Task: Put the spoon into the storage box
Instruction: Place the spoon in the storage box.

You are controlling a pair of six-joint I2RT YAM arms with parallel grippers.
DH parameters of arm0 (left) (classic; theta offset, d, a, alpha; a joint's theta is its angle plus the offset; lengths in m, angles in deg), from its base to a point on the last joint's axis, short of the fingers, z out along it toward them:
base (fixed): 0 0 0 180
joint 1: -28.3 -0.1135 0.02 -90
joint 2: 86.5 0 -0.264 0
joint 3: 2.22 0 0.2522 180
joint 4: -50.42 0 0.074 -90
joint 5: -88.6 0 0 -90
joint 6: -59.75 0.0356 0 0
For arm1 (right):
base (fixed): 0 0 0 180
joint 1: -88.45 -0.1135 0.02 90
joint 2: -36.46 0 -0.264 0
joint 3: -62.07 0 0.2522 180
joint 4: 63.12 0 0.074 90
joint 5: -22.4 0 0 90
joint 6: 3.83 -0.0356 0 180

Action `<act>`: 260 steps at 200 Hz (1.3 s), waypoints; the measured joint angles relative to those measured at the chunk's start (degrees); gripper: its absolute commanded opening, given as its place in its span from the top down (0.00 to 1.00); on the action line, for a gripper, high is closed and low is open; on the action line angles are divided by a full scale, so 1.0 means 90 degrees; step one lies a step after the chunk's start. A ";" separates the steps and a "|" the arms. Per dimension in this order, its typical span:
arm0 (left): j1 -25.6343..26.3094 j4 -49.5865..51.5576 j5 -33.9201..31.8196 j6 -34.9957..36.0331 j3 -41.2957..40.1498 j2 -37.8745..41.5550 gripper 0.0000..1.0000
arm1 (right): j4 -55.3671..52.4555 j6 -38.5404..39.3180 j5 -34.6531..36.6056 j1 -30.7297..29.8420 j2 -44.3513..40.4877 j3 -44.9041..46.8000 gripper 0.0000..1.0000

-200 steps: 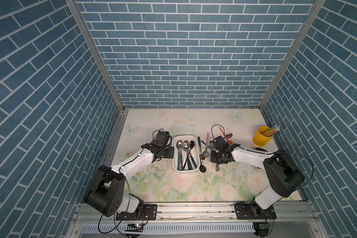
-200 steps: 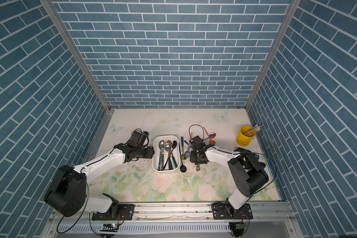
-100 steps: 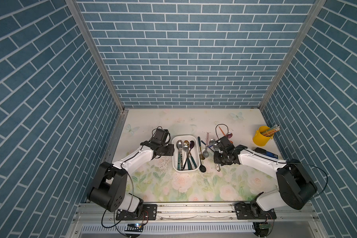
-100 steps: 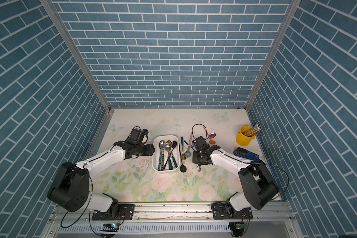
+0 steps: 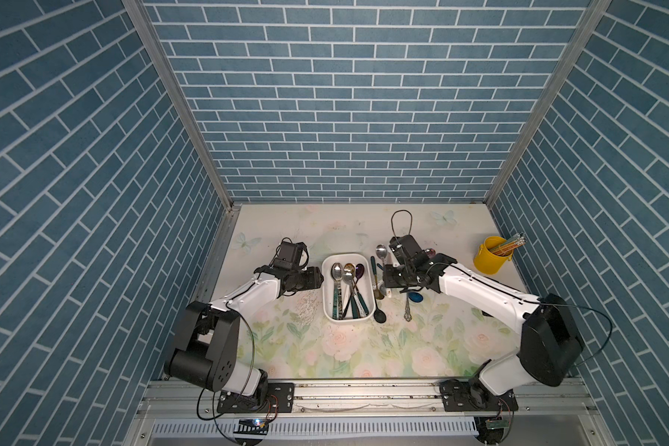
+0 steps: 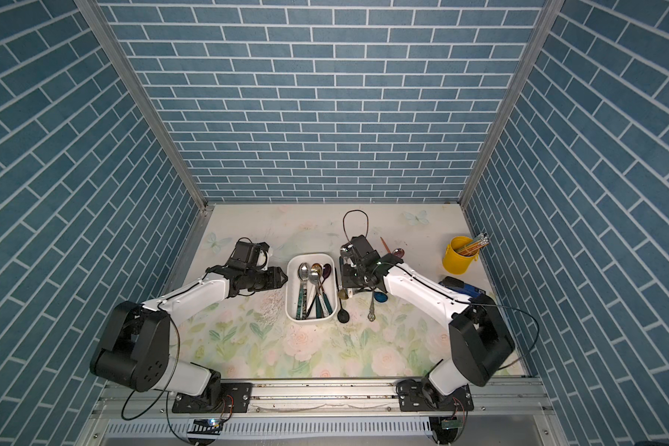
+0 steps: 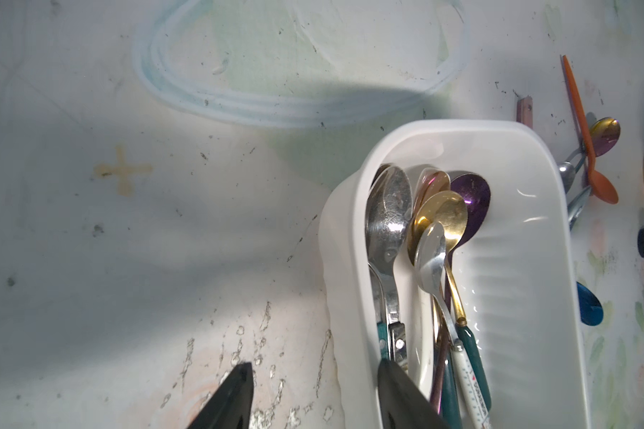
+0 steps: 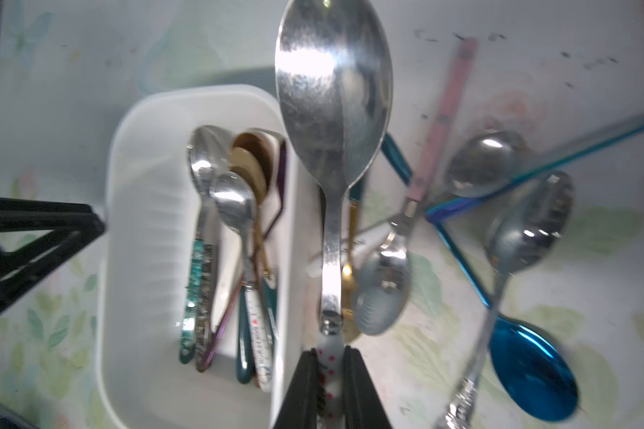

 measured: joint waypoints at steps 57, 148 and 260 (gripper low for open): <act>-0.0087 0.0005 0.0087 -0.0068 -0.0219 0.0243 0.42 | 0.0257 0.0029 -0.0529 -0.0551 0.1246 -0.0634 0.97; -0.0087 0.0240 -0.0034 0.0022 -0.0243 0.0335 0.41 | 0.0240 -0.0138 -0.0877 -0.0576 0.2008 -0.0765 0.92; 0.0374 0.0624 -0.0495 0.0270 -0.0177 0.0423 0.41 | -0.0121 -0.0306 -0.0525 -0.0605 0.1991 -0.1047 0.71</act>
